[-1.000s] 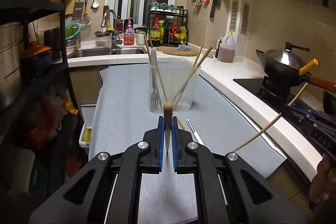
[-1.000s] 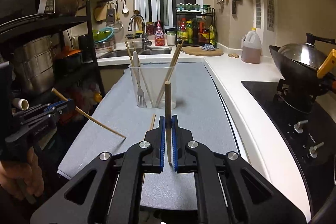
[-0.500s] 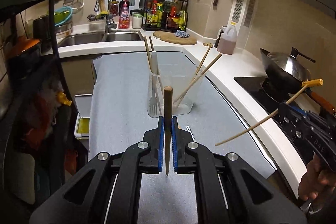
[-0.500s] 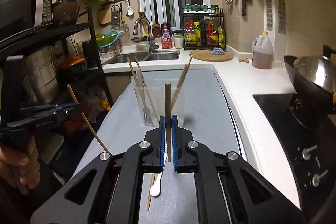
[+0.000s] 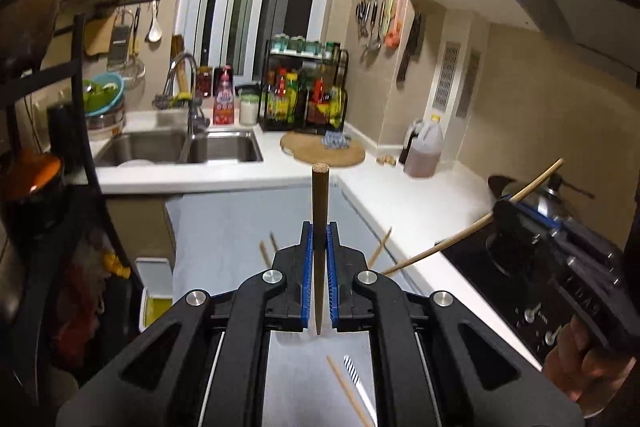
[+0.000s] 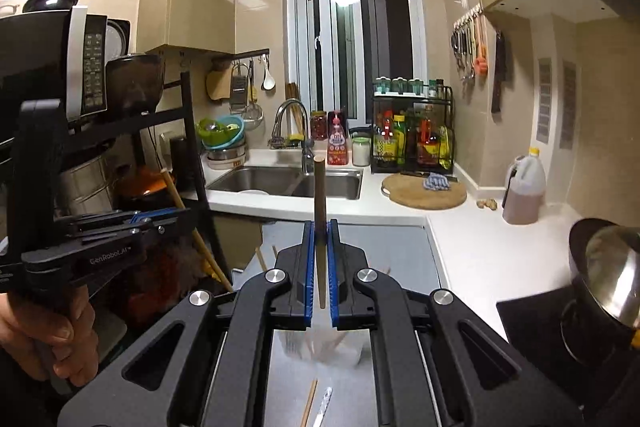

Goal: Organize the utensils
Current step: 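Lower both held chopsticks into the clear container and open both tools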

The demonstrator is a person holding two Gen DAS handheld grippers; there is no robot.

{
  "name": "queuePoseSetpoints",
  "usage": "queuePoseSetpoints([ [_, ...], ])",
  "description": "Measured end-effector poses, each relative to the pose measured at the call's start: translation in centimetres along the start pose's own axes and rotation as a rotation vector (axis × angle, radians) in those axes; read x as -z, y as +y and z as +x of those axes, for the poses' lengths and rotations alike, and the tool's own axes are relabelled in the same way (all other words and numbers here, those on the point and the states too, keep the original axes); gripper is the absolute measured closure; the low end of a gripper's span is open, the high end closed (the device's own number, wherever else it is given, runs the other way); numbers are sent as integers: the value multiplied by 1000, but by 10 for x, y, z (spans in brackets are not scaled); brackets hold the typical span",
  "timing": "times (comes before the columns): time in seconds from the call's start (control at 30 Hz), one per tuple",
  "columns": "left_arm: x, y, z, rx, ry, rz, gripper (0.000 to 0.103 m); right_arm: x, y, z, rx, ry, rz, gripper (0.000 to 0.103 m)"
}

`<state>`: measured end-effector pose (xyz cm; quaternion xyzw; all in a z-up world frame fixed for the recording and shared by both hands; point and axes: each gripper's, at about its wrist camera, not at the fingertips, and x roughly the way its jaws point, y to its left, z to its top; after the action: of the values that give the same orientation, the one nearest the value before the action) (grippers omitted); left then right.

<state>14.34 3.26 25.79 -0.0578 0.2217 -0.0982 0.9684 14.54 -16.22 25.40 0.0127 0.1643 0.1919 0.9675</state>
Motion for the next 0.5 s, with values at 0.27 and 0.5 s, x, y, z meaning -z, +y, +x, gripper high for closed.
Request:
queuePoseSetpoints([
  [0.27,-4,6,78,-31,75,9,96,12,-9,75,-11,103,10,97],
  [0.5,28,15,126,-46,180,12,96,45,-18,122,-28,214,38,97],
])
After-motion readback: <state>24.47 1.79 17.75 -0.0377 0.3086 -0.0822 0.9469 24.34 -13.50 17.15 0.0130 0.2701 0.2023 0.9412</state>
